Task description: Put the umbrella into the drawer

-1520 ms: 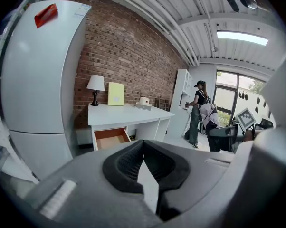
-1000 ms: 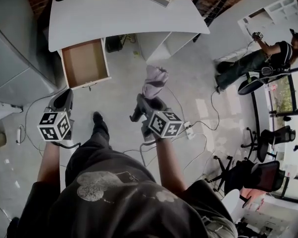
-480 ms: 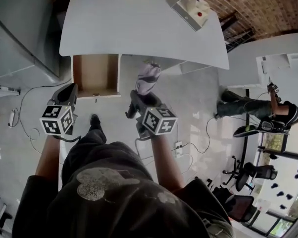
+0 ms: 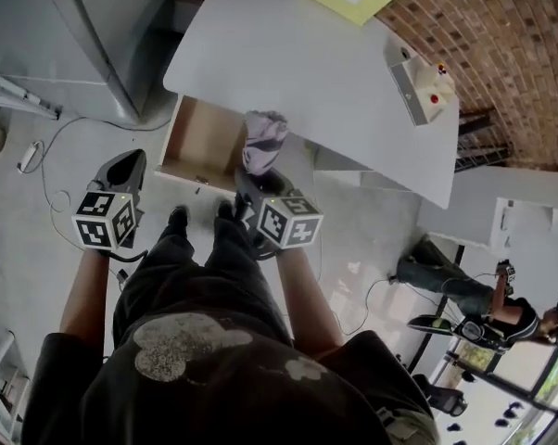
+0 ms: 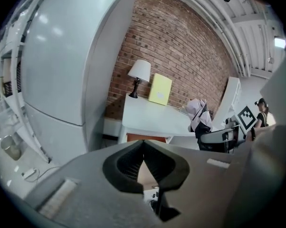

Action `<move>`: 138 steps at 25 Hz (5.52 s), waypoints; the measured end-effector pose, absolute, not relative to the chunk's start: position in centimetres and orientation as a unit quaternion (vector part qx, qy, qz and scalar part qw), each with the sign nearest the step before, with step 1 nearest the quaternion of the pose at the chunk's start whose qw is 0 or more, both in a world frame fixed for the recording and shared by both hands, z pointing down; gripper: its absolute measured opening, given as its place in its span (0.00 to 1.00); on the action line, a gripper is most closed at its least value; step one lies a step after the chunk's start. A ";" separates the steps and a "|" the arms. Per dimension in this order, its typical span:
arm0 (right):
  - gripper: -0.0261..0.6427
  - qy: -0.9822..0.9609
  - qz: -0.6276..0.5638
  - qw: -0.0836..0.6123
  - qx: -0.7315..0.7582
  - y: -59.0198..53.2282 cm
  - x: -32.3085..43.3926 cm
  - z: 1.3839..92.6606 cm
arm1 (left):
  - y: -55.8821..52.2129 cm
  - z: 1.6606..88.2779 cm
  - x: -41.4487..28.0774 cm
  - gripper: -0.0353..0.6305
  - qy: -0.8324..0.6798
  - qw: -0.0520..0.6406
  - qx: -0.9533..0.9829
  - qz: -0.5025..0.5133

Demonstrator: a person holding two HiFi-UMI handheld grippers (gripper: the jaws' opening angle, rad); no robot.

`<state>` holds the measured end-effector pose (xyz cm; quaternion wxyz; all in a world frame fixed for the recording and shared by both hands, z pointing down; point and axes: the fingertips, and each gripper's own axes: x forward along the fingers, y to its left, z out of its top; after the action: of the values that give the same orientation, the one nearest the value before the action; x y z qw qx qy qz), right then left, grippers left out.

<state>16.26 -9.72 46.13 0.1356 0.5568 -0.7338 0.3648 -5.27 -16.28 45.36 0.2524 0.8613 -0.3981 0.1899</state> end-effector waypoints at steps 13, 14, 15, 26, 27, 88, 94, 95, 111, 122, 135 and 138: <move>0.34 -0.812 0.359 0.266 0.376 -14.8 10.9 54.6 | -14.5 48.4 -10.2 0.07 -0.567 0.288 0.757 0.153; 0.34 -0.815 0.356 0.277 0.365 -15.1 10.5 55.5 | -14.5 48.8 -10.4 0.07 -0.574 0.290 0.751 0.150; 0.34 -0.817 0.351 0.286 0.356 -15.4 10.2 56.4 | -14.4 49.3 -10.6 0.07 -0.580 0.291 0.746 0.147; 0.34 -0.793 0.351 0.337 0.367 -19.0 9.6 67.6 | -15.1 55.4 -10.4 0.07 -0.607 0.316 0.720 0.113; 0.34 -0.788 0.354 0.339 0.373 -19.2 9.8 68.5 | -15.2 56.0 -10.4 0.07 -0.607 0.320 0.719 0.111; 0.51 -0.645 0.425 0.174 0.611 -14.9 13.6 59.7 | -20.0 49.4 -8.0 0.07 -0.387 0.282 0.862 0.167; 0.51 -0.633 0.400 0.107 0.654 -11.5 17.3 53.8 | -18.2 46.8 -3.1 0.07 -0.324 0.268 0.890 0.179; 0.51 -0.631 0.392 0.100 0.661 -10.7 17.8 52.9 | -17.9 46.5 -2.4 0.07 -0.316 0.267 0.893 0.178; 0.48 -0.605 0.313 0.045 0.730 6.5 18.4 41.7 | -3.8 38.3 -3.8 0.07 -0.276 0.223 0.924 0.146; 0.08 -0.569 0.317 0.018 0.758 14.0 17.1 40.1 | 2.5 36.5 -6.4 0.07 -0.270 0.207 0.926 0.163; 0.05 -0.583 0.296 0.034 0.756 13.5 12.5 37.5 | 2.7 33.8 -8.0 0.07 -0.227 0.178 0.944 0.158; 0.05 -0.578 0.291 0.030 0.762 13.3 10.6 36.7 | 2.2 33.4 -9.9 0.07 -0.218 0.173 0.947 0.158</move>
<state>10.62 13.25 36.71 0.0295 0.7618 -0.5780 0.2909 -9.88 2.15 33.40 0.1733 0.9474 -0.2180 0.1578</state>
